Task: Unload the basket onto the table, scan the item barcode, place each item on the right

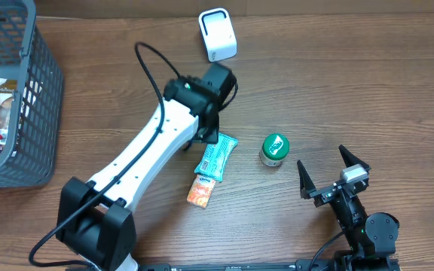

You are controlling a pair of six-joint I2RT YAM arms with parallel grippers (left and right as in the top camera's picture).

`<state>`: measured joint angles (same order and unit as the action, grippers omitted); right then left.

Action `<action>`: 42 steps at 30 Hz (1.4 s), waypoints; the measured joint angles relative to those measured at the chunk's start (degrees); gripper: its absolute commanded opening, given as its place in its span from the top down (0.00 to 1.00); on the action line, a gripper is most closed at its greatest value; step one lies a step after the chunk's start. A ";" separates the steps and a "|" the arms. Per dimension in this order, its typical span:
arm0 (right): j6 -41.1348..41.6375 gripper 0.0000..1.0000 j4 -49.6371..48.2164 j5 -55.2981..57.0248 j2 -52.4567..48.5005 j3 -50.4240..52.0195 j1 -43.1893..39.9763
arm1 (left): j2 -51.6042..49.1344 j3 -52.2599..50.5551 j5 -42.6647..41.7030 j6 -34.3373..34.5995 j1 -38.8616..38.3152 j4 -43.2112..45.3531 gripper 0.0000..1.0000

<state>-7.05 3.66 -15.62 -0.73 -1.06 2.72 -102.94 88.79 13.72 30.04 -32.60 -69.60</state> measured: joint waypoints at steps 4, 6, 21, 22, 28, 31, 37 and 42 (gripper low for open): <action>-0.02 0.00 0.00 0.00 0.00 0.00 0.00 | -0.31 -7.41 -0.37 0.07 -0.02 6.95 0.32; -0.02 0.00 -0.02 0.00 0.00 0.00 0.00 | -0.33 -10.93 -0.90 0.07 -0.02 10.95 0.30; 0.00 0.00 0.00 0.02 0.00 0.00 0.00 | -0.37 -21.07 -5.20 0.04 -0.02 25.11 0.38; -0.02 0.00 0.02 0.00 0.00 0.00 0.00 | -0.35 -21.07 -5.27 0.07 -0.02 25.11 0.39; -0.02 0.00 0.00 0.00 0.00 0.00 0.00 | -0.35 -21.29 -6.27 0.04 -0.02 26.34 0.41; -0.04 0.00 0.00 0.02 0.00 0.00 0.00 | -0.35 -21.68 -8.41 0.07 -0.02 28.04 0.43; 0.00 0.00 0.02 0.00 0.00 0.00 0.00 | -0.35 -21.88 -12.09 -0.24 -0.39 30.51 0.39; 0.00 0.00 0.00 0.00 0.00 0.00 0.00 | -0.35 -21.11 -14.53 -3.50 -1.11 28.35 0.34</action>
<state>-7.05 3.66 -15.62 -0.73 -1.06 2.72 -103.28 67.68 -0.82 26.55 -33.71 -41.25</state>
